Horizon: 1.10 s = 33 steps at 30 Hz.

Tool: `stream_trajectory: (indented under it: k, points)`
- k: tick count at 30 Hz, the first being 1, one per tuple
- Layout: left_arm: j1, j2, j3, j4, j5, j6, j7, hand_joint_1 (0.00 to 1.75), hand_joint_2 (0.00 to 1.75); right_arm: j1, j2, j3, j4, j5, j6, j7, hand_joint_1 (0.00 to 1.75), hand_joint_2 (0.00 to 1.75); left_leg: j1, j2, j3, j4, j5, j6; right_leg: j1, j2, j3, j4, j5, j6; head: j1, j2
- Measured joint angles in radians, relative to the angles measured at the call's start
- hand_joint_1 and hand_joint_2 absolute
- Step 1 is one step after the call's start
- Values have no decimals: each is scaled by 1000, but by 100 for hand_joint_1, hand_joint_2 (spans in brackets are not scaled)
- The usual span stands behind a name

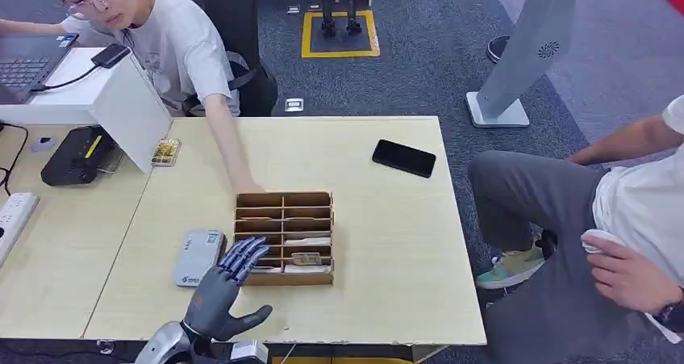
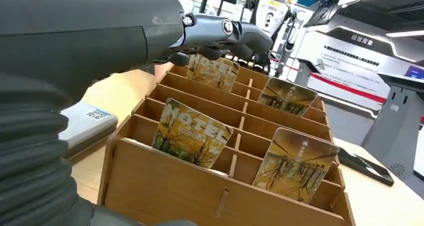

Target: Pass the card to the sensor for recognition and then transmit it.

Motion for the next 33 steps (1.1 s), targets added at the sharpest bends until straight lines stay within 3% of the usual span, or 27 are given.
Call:
stream_trajectory:
  k: [5, 10, 12, 33]
  points:
    - [1, 0, 0, 0, -20, 17, 24, 0, 175, 0, 0, 0, 0, 0, 0, -3, 0, 0, 0, 0, 0, 0, 0, 0, 0, 0, 0, 0, 0, 0, 0, 0]
    - [-2, -13, 3, 10, -262, 188, 183, 0, 175, 0, 0, 0, 0, 0, -1, 5, 0, 0, 0, 0, 0, 0, 0, 0, 0, 0, 0, 0, 0, 0, 0, 0]
    - [-5, -23, 10, 21, -335, 202, 215, 0, 175, 0, 0, 0, 0, 0, 0, 7, 0, 0, 0, 0, 0, 0, 0, 0, 0, 0, 0, 0, 0, 0, 0, 0]
    - [-5, -94, 103, 63, -454, 208, 203, 0, 175, 0, 3, 0, 0, 0, -2, 11, 0, 0, 0, 0, 0, 0, 0, 0, 0, 0, 0, 0, 0, 0, 0, 0]
